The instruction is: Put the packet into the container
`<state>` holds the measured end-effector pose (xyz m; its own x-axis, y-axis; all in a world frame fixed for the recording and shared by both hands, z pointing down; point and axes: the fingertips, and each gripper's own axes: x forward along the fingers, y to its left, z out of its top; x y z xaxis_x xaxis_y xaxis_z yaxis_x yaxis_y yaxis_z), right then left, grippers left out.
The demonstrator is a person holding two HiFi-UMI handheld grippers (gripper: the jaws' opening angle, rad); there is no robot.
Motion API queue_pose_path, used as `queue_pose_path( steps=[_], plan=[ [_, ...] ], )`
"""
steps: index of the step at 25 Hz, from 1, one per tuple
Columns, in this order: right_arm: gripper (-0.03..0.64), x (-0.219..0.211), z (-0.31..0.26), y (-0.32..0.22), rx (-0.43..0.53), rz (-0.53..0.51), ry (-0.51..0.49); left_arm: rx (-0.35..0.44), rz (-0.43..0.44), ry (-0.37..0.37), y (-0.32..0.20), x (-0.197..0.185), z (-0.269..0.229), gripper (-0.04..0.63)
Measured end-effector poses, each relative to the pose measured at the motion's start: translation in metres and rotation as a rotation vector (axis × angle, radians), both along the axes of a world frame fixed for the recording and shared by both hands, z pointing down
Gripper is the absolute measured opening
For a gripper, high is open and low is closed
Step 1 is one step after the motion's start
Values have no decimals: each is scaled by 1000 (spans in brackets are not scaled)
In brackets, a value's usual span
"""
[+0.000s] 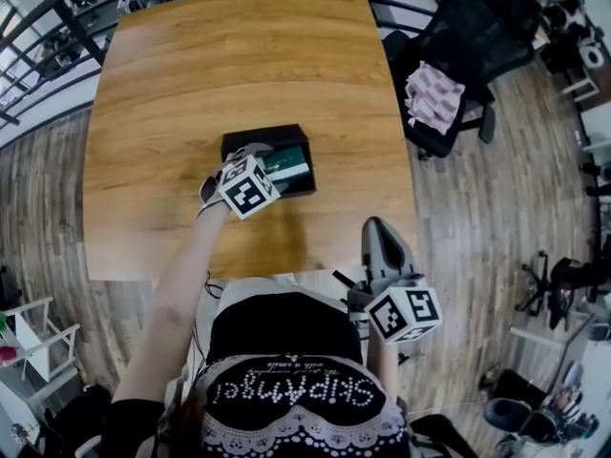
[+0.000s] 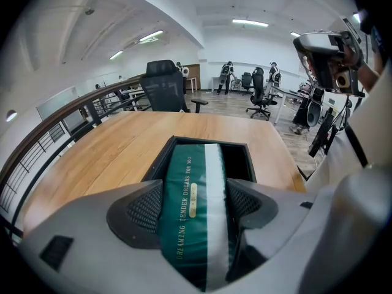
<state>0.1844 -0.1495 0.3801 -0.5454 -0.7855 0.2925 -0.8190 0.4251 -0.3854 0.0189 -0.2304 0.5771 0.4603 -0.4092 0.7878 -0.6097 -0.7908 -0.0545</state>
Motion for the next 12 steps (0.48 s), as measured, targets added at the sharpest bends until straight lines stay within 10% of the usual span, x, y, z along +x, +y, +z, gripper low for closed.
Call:
queue_pose_path(
  steps=[12],
  plan=[
    [37,1,-13,22,13,95,-3,69,-31,21,-4,-6,-11,354]
  ],
)
